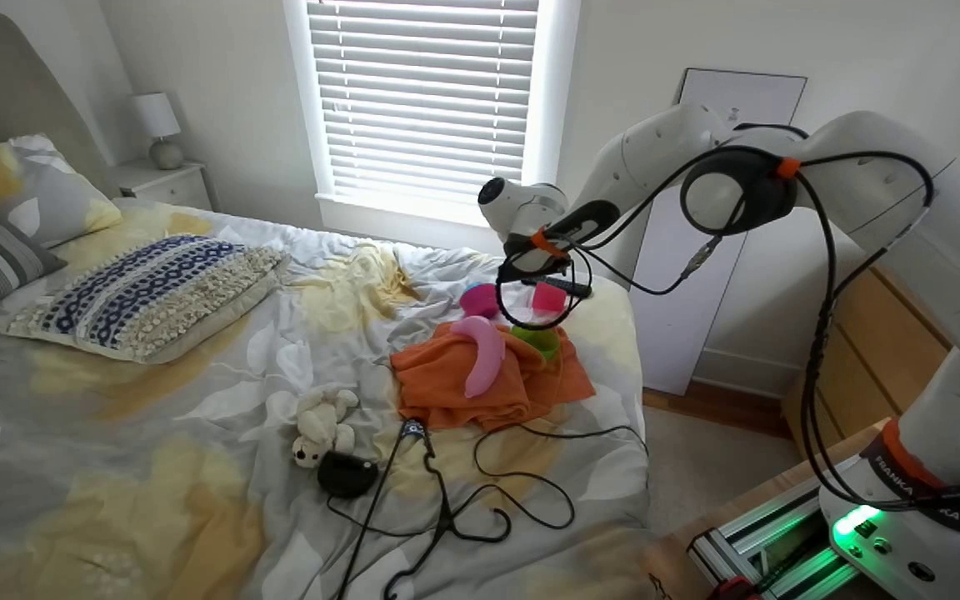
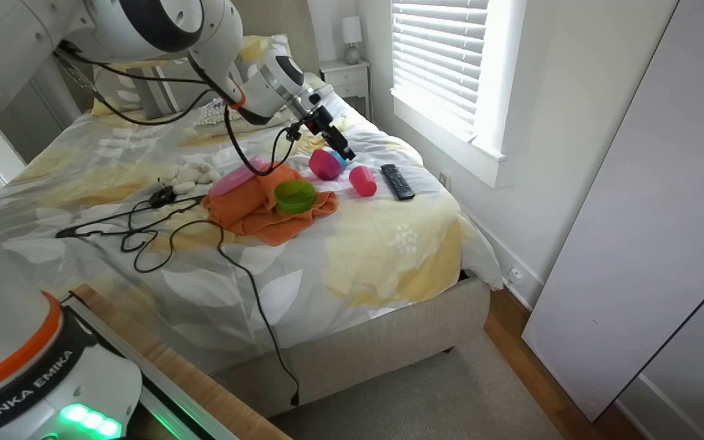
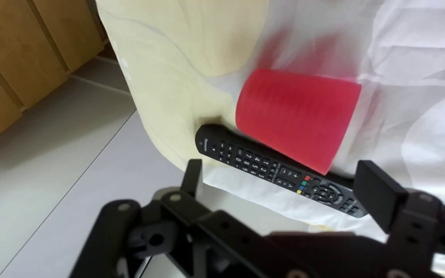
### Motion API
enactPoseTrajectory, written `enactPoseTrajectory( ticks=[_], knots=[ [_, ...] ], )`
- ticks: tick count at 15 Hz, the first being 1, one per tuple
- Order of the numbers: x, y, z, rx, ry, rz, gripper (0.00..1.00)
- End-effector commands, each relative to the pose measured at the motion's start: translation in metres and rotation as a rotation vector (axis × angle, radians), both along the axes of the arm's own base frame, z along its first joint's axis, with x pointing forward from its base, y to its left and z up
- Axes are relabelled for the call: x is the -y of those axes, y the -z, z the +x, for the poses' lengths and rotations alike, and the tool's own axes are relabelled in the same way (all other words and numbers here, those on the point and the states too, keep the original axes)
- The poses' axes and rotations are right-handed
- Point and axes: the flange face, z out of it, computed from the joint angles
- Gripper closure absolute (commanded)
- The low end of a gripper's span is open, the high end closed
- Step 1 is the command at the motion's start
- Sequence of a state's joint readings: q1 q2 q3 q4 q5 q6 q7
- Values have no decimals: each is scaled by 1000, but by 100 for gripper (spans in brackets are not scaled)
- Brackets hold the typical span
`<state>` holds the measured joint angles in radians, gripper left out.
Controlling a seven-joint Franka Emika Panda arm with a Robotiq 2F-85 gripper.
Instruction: Pick up the pink cup and put it on the left side of the orange blanket on the bed
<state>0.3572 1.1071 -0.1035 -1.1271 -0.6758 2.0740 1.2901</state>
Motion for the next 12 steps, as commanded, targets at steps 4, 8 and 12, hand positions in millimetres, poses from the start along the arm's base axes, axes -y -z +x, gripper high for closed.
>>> enactPoseTrajectory(
  ticks=[4, 8, 12],
  knots=[
    [-3, 40, 15, 74, 45, -20, 0],
    [3, 55, 19, 112, 68, -45, 0],
    [11, 67, 18, 95, 97, -91, 0]
  ],
)
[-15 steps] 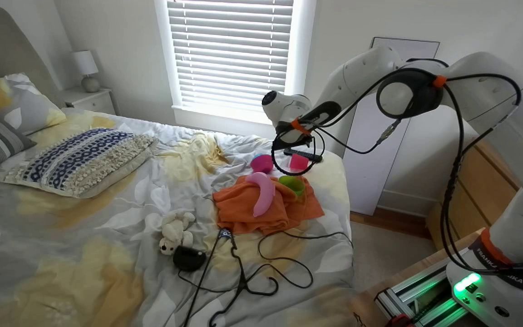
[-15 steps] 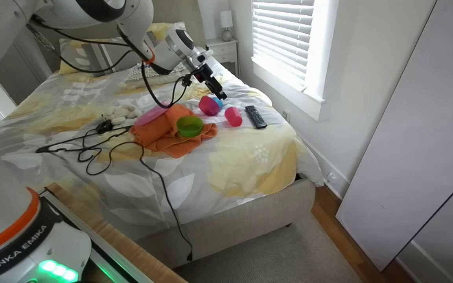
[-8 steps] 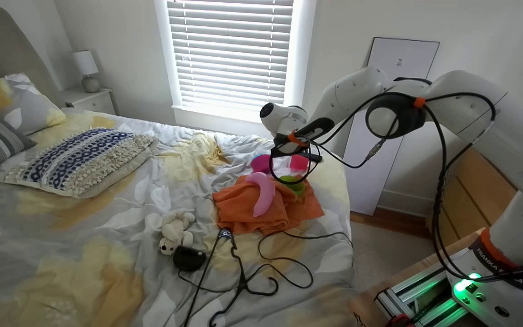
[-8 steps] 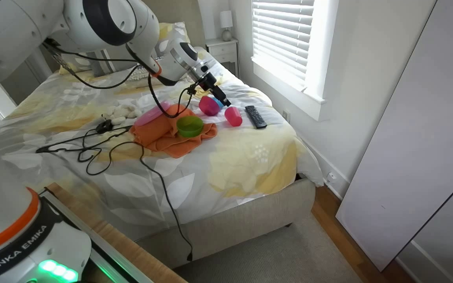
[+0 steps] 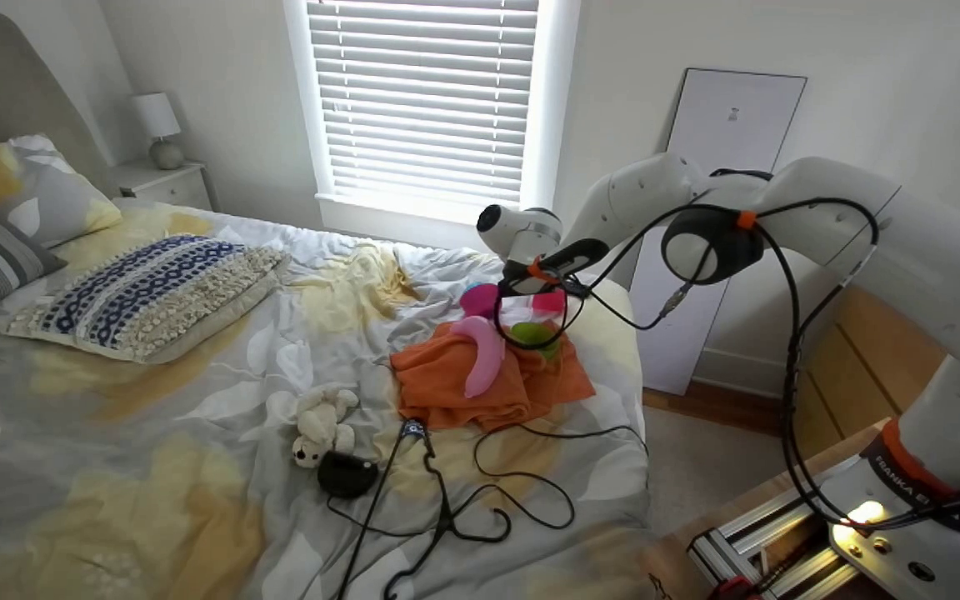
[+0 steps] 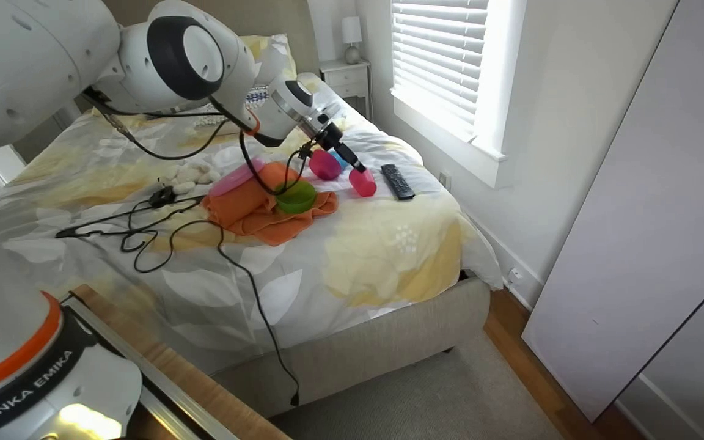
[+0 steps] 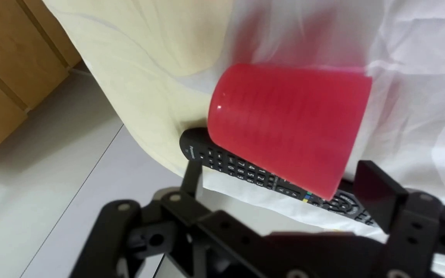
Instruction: Pick up the pink cup and put it on the left side of the orange blanket on the bed
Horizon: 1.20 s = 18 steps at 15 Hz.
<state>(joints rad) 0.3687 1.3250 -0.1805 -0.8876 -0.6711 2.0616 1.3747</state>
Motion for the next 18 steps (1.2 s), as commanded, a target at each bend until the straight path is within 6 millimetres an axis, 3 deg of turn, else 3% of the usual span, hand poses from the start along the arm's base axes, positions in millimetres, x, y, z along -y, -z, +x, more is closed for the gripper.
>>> enactPoseTrajectory(
  ticks=[1, 3, 11, 15, 18],
  knots=[
    [1, 12, -1, -4, 54, -43, 25],
    [4, 10, -3, -24, 87, -58, 34],
    [9, -25, -11, -157, 246, -58, 98],
    [25, -20, -16, -257, 299, 32, 100],
    [30, -46, -12, -314, 300, 119, 99]
  ],
)
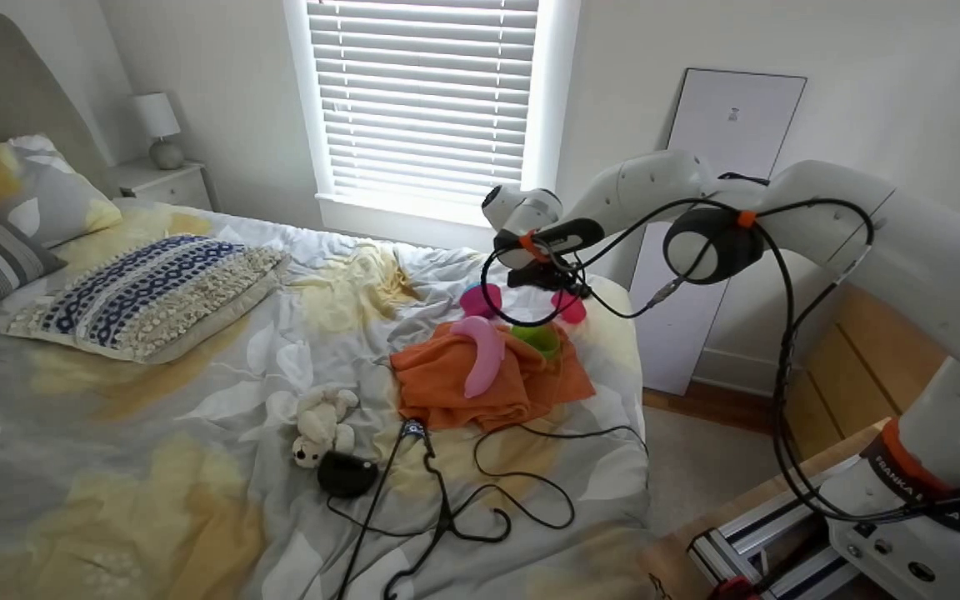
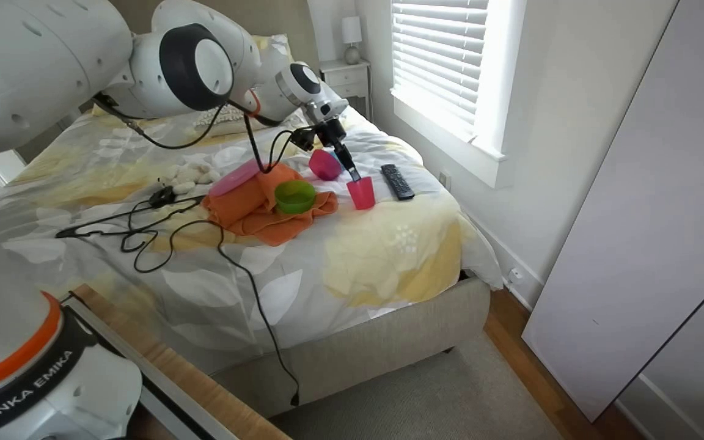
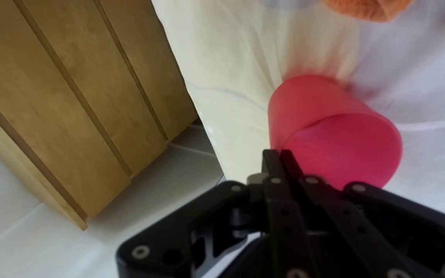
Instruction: Pick up the pink cup and put it on the left side of the orange blanket on the bed
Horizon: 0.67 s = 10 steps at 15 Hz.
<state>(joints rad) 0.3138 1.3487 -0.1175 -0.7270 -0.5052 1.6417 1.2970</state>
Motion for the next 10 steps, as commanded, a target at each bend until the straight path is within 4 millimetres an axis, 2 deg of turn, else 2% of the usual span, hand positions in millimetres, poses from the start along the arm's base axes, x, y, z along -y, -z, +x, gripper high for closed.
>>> enactPoseTrajectory(
  ticks=[1, 7, 10],
  knots=[
    [2, -35, 2, -80, 20, 156, 99],
    [-3, -130, -12, -231, -77, 355, 99],
    [-9, -165, -23, -269, -177, 453, 99]
  ],
)
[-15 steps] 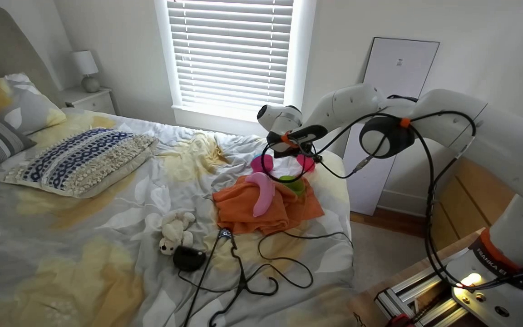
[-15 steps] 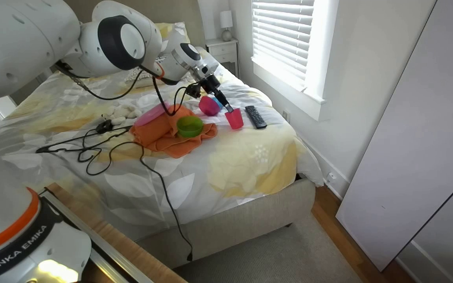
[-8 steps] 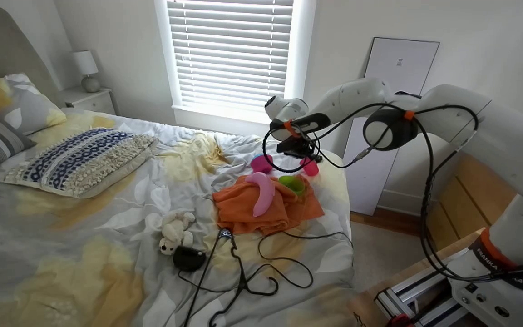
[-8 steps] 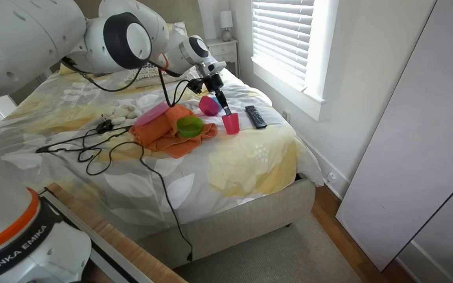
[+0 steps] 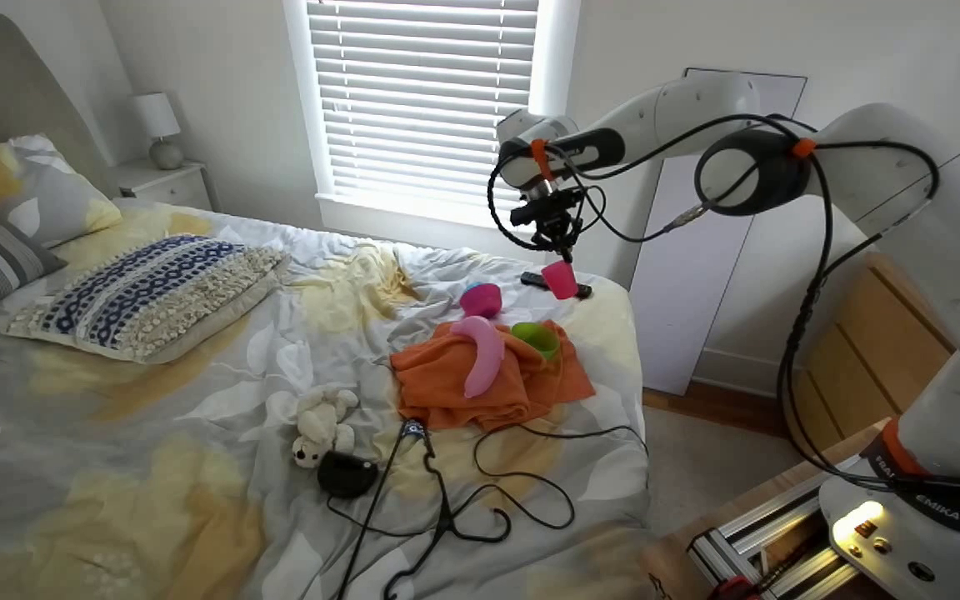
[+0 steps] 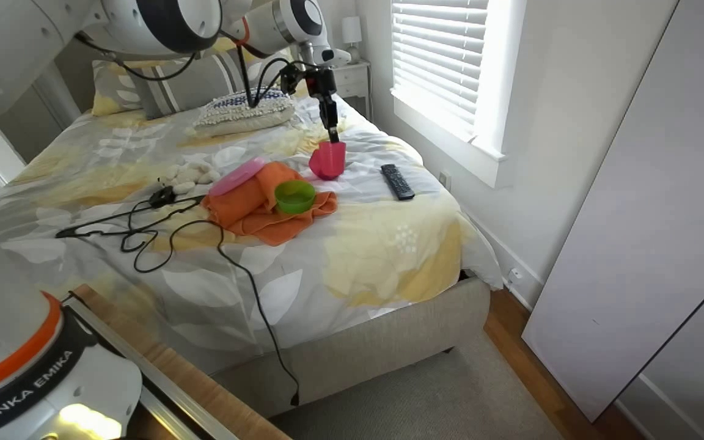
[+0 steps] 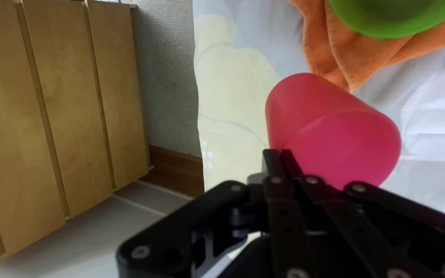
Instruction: Pick up the pink cup and put it on the left side of the orange blanket on the bed
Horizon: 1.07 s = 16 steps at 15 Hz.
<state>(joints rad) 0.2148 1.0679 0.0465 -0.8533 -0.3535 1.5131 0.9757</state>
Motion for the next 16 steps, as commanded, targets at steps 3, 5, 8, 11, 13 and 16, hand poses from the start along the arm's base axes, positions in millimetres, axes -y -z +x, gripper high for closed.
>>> enactPoseTrajectory(
  ticks=[3, 5, 8, 11, 13, 16],
  knots=[
    [-21, -56, -39, -86, -195, 195, 99],
    [-34, -70, -52, -93, -294, 233, 99],
    [-52, -87, -76, -113, -447, 282, 99],
    [-58, -104, -101, -134, -586, 352, 99],
    [-60, -113, -117, -136, -687, 393, 99],
    [-61, -127, -144, -128, -836, 459, 99]
  ],
)
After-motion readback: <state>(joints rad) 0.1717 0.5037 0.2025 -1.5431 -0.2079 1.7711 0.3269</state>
